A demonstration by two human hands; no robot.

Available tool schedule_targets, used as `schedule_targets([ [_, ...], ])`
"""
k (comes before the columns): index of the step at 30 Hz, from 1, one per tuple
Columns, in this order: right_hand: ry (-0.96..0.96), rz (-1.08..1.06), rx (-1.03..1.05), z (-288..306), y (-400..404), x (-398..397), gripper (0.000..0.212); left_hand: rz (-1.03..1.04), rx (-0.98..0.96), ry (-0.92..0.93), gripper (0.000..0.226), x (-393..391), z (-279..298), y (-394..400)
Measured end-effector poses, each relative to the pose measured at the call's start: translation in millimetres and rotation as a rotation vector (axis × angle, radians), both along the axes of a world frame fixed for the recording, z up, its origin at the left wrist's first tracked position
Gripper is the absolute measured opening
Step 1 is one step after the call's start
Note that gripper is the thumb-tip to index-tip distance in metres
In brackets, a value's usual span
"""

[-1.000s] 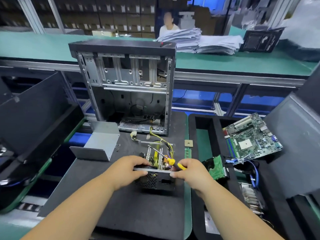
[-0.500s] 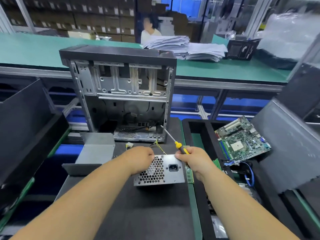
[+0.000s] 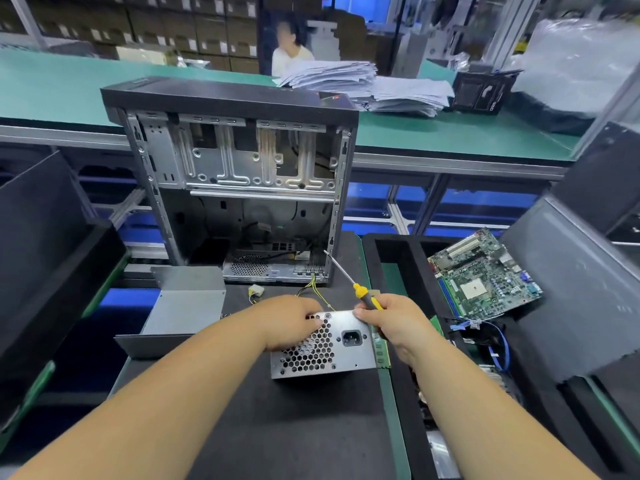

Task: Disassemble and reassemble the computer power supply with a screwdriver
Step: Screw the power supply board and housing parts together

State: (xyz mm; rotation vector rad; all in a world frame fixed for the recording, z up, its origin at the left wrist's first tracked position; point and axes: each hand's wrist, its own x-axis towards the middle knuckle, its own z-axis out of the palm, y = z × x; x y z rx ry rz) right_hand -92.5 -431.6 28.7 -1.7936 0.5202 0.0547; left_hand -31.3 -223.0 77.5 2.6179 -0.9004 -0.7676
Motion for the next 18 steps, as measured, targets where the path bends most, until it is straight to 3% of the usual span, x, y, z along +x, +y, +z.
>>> schedule_targets([
  [18,0.016,0.028,-0.02,2.0,-1.8,-4.3,0.008,0.058,-0.004,0.088,0.034,1.8,-2.3,-1.4],
])
